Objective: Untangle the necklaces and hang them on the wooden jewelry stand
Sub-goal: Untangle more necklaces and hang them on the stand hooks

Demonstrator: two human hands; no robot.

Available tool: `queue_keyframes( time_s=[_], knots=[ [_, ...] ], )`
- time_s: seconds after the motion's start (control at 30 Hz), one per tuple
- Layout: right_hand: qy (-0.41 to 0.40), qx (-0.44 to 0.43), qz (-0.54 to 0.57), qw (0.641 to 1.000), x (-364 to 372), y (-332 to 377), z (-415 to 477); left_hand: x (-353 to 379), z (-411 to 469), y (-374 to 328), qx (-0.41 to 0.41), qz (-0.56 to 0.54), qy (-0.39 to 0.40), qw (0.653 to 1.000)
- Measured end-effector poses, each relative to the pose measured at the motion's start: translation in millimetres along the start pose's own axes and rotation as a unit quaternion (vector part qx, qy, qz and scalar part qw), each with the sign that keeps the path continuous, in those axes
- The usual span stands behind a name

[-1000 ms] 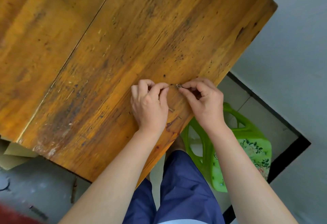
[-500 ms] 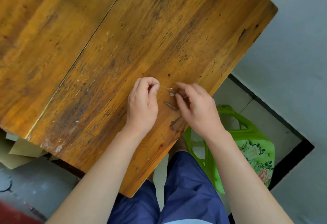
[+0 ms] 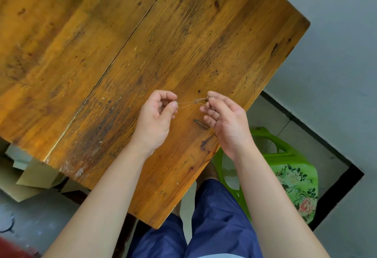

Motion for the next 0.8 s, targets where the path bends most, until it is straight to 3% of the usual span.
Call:
queue_keyframes(
  time_s=[0.07,0.13,0.23,0.33,0.4,0.47,0.53,0.6,0.7,0.8],
  knots=[
    [-0.032,-0.032,-0.12,0.992,-5.0,-1.7,1.0,-3.6,-1.1,3.3,-0.015,-0.02,-0.03,0.999],
    [-0.037,-0.037,-0.186,0.981,-8.8,-6.1,2.4,-5.1,-3.0,8.6,-0.07,-0.138,-0.066,0.986],
    [-0.018,-0.012,-0.153,0.988,-15.0,-15.2,1.7,-4.5,-5.5,14.7,-0.13,-0.328,-0.087,0.932],
    [-0.014,-0.011,-0.135,0.991,-21.5,-19.6,-0.8,-7.6,-7.1,19.6,-0.153,-0.386,-0.095,0.905],
    [-0.012,-0.021,-0.145,0.989,-24.4,-20.4,-2.1,-12.1,-8.8,23.8,-0.157,-0.333,-0.095,0.925],
    [-0.033,-0.042,-0.16,0.986,-26.6,-20.8,-3.1,-18.4,-9.5,28.2,-0.136,-0.206,-0.08,0.966],
    [-0.057,-0.067,-0.156,0.984,-28.0,-20.1,-4.6,-21.8,-10.3,29.5,-0.114,-0.119,-0.052,0.985],
    [-0.054,-0.071,-0.119,0.989,-27.0,-19.0,-6.2,-22.6,-11.1,27.6,-0.106,-0.085,-0.03,0.99],
    [0.012,-0.011,0.013,1.0,-21.9,-21.4,-6.4,-22.1,-13.5,22.0,-0.095,-0.033,-0.004,0.995],
    [0.04,0.0,0.027,0.999,-16.0,-22.9,-6.1,-19.5,-15.5,19.6,-0.049,0.036,0.046,0.997]
  ],
)
Point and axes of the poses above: each hand's wrist, its own z-axis towards the middle knuckle, its own x-axis out of the palm, y = z × x, the point moved 3 cm from there along z, towards the middle knuckle, and after that the axes turned 13 degrees about x, right-handed, at the moved point
